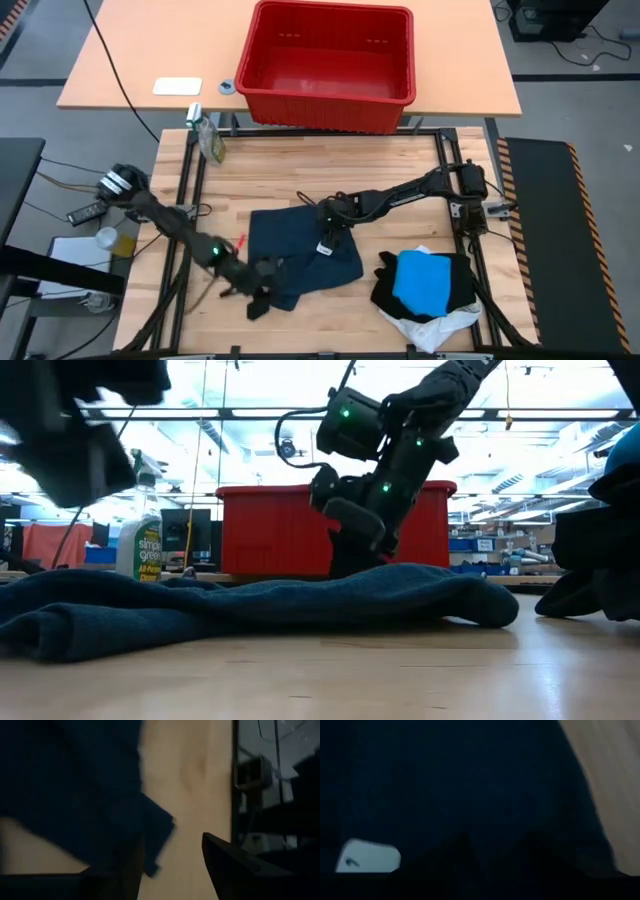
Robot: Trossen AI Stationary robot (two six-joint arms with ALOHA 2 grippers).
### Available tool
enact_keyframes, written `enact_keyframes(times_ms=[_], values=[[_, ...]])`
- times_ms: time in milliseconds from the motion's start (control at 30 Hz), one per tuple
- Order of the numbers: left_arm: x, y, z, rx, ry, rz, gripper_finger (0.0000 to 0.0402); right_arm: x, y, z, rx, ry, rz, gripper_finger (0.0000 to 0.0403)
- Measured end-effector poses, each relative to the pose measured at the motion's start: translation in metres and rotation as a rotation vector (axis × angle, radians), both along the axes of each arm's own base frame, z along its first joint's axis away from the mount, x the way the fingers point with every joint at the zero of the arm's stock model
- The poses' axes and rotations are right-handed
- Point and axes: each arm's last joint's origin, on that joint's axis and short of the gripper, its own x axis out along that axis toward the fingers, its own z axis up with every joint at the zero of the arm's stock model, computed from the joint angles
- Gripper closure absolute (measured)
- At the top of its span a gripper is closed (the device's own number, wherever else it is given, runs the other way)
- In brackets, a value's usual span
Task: Fold laundry
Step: Fold the dark blue shorts
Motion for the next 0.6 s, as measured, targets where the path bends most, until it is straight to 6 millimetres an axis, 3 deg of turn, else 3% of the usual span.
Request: enact_keyframes(times_ms=[133, 267, 600], values=[[0.007, -0.031, -0.009, 0.025, 0.073, 0.017, 0.0213, 0.002, 0.000, -0.006, 0.007, 0.002, 0.006, 0.0167], [0.014, -0.048, -0.017, 0.156, 0.190, 0.084, 0.0216, 0.002, 0.000, -0.006, -0.002, 0.005, -0.001, 0.0167], [0.034, -0.063, -0.028, 0.289, 0.369, 0.178, 0.0216, 0.002, 0.001, -0.006, 0.014, 0.006, 0.003, 0.0167]])
